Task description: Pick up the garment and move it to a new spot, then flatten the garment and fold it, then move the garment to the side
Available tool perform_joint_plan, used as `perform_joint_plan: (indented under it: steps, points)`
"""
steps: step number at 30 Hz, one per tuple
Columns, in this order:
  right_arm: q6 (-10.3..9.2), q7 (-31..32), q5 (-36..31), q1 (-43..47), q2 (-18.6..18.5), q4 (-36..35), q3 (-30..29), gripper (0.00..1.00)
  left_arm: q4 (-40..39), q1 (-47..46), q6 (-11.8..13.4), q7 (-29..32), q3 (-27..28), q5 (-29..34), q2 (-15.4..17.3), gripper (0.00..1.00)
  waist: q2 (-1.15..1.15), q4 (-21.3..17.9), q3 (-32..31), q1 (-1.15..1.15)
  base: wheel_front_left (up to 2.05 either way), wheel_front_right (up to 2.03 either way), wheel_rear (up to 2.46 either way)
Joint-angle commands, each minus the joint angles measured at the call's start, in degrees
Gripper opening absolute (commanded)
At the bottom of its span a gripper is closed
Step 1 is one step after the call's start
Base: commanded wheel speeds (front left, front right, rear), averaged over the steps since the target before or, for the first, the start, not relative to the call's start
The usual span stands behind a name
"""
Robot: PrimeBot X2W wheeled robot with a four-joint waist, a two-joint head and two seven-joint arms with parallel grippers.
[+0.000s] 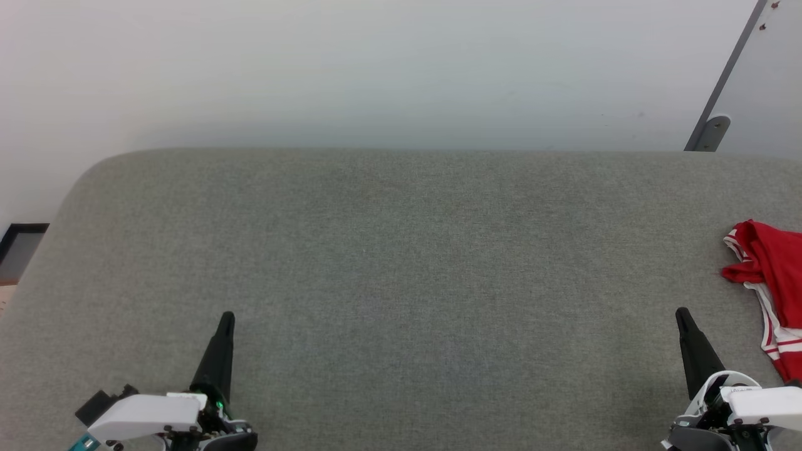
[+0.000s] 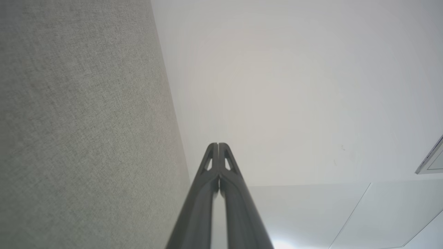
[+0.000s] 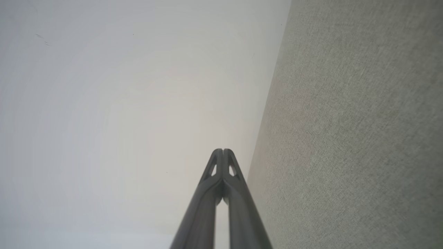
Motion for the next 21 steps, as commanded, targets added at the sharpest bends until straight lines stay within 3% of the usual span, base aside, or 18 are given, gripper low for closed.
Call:
perform_joint_plan:
  steps: [1,21]
  points:
    - [-0.07,0.34,1.62,-0.92,0.23,-0.10,-0.11,0.00,0.12,-0.77,-0.19,0.42,0.24,-1.19,-0.35,0.00,0.00,0.00,0.02,0.00,0.00,0.00,0.00]
    - [-0.07,0.82,3.33,-0.83,0.33,-0.06,-0.14,0.00,0.26,-1.09,-0.20,0.89,0.30,-2.38,-0.66,0.00,0.00,0.01,0.06,0.00,0.00,0.00,0.00]
